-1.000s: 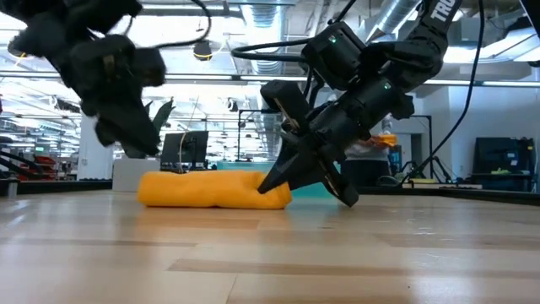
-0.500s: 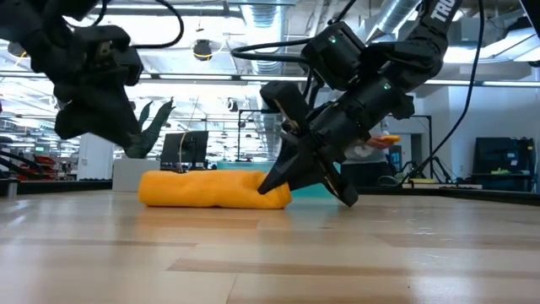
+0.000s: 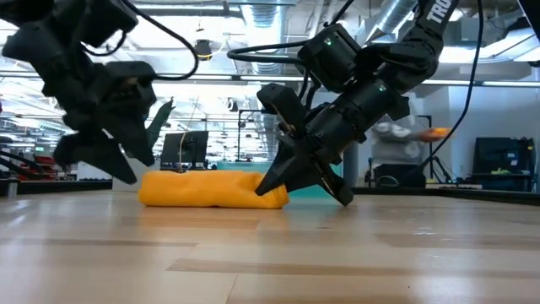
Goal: Roll microfiber towels into tight, uniform cylinder then place into a basket
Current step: Put the yellow microfiber cloth into the green bin
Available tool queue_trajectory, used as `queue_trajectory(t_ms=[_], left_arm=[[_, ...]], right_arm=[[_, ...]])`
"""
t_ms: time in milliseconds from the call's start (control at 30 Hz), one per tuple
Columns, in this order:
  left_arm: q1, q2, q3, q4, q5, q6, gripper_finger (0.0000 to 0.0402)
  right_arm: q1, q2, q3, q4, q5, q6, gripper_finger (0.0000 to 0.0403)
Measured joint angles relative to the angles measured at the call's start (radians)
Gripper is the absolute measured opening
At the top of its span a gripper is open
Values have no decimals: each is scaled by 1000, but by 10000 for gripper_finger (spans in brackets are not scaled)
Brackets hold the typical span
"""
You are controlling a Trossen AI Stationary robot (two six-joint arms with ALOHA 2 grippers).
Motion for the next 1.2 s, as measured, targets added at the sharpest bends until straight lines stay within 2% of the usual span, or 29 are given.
queue_trajectory(t_ms=[133,300,433,733,867,1067,1133,1200], left_arm=[[23,72,0,86,3,39,218],[58,151,0,99,18,32,218],[80,214,2,193,38,73,217],[101,238,3,248,58,189,210],[102,239,2,255,55,235,163],[102,240,0,265,6,301,32],[102,239,0,272,-13,329,15],[110,239,8,270,-14,364,18]], right_arm=[[0,0,0,0,-2,-2,24],[11,0,0,1,-1,-31,17],[11,0,0,1,-1,-31,22],[11,1,1,-6,-2,-34,17],[7,1,2,-14,2,-34,22],[-6,1,1,-11,10,-63,12],[-13,1,1,-11,11,-67,13],[-20,1,1,-11,10,-74,14]])
